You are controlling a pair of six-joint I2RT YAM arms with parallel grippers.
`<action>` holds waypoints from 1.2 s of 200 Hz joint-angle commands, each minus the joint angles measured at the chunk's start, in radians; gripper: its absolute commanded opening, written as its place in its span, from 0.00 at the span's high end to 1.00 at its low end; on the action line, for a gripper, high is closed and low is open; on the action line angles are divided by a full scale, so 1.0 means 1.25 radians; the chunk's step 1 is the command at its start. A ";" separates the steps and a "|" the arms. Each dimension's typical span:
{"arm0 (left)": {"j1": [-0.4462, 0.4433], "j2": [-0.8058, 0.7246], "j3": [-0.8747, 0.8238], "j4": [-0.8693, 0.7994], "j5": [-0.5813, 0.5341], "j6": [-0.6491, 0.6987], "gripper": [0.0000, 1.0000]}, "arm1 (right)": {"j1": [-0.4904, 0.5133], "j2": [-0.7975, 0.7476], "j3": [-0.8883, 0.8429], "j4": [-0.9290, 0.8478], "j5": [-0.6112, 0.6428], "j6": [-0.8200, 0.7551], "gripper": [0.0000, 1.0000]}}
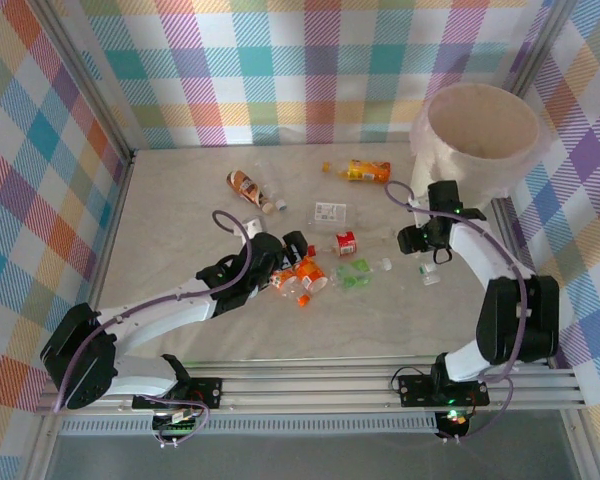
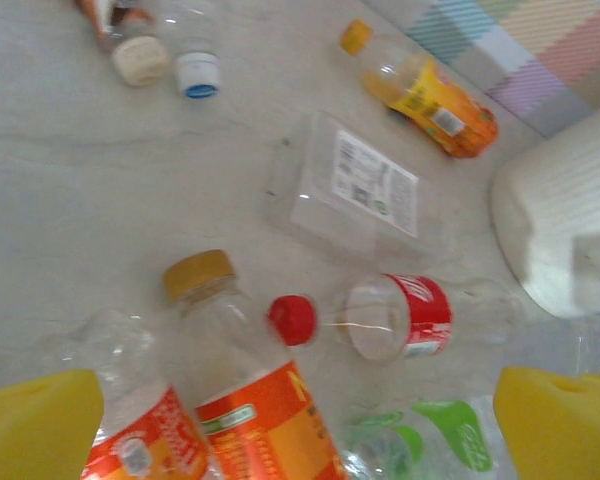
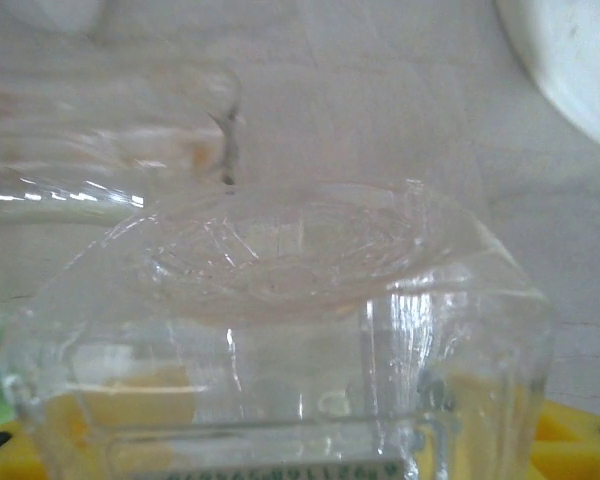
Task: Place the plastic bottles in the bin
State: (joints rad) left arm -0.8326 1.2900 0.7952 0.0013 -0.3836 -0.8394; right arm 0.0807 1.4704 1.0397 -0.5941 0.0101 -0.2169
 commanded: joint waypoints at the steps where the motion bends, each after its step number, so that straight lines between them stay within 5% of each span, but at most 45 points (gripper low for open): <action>1: 0.009 0.022 0.045 0.104 0.111 0.111 0.00 | 0.011 -0.066 -0.010 -0.015 -0.078 0.015 0.48; 52: 0.009 0.076 0.103 0.211 0.303 0.187 0.00 | 0.020 -0.168 0.002 0.033 -0.208 0.069 0.51; 153: 0.009 0.022 0.058 0.279 0.331 0.201 0.00 | 0.020 -0.238 0.075 0.332 -0.367 0.452 0.52; 240: 0.009 -0.115 -0.036 0.239 0.222 0.186 0.00 | 0.018 -0.111 0.247 0.600 -0.145 0.683 0.55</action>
State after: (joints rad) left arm -0.8326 1.2018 0.7815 0.3054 -0.0433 -0.6094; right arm 0.0998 1.2793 1.2701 0.0006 -0.2680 0.5304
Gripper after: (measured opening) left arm 0.998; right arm 0.567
